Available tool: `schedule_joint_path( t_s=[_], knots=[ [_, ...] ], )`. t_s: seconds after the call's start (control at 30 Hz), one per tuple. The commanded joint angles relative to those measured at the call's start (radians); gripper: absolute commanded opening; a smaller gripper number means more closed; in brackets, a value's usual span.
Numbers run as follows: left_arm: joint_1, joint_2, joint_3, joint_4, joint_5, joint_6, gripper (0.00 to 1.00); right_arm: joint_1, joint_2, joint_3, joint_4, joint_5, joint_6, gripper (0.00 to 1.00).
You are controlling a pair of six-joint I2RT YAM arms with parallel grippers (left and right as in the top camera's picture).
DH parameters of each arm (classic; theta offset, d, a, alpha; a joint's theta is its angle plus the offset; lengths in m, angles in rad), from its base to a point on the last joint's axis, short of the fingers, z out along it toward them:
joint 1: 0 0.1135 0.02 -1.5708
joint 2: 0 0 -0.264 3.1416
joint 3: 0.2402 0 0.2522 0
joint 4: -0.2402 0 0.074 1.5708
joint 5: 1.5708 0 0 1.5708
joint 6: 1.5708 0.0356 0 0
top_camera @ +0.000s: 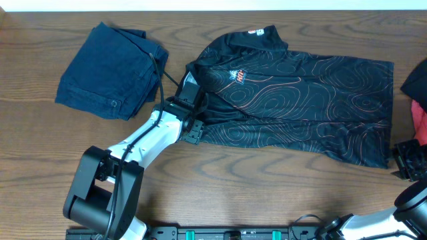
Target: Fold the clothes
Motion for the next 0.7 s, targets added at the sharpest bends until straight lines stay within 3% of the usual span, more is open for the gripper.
schedule_joint_path(
  t_s=[0.0, 0.53, 0.6, 0.67],
  knots=[
    [0.006, 0.004, -0.006, 0.0, -0.019, -0.004, 0.73, -0.011, 0.003, 0.019, -0.016, 0.072, -0.001, 0.41],
    [0.006, 0.004, -0.006, 0.001, -0.019, -0.004, 0.73, 0.006, 0.003, -0.164, 0.186, -0.004, 0.087, 0.35],
    [0.006, 0.004, -0.006, 0.001, -0.019, -0.004, 0.73, 0.006, 0.003, -0.175, 0.204, -0.019, 0.087, 0.28],
    [0.006, 0.004, -0.006, 0.0, -0.019, -0.004, 0.73, 0.006, 0.003, -0.176, 0.212, -0.019, 0.086, 0.1]
  ],
)
